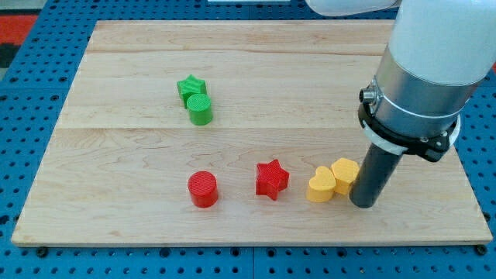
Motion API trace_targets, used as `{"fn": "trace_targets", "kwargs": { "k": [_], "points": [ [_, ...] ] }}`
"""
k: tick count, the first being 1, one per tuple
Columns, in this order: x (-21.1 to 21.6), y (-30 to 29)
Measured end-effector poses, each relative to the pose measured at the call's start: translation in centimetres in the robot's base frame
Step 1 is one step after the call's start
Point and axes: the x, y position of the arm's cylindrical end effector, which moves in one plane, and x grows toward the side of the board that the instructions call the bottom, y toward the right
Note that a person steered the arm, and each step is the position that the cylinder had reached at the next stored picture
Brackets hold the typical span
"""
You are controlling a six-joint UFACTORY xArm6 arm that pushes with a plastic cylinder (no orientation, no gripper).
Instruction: Move yellow hexagon to the top side of the yellow heart
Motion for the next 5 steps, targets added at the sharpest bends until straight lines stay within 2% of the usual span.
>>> {"fn": "trace_targets", "kwargs": {
  "k": [1,2,3,4,5],
  "points": [
    [0.0,0.0],
    [-2.4,1.0],
    [-4.1,-2.0],
    [-5.9,-1.2],
    [-4.5,1.8]
  ]
}}
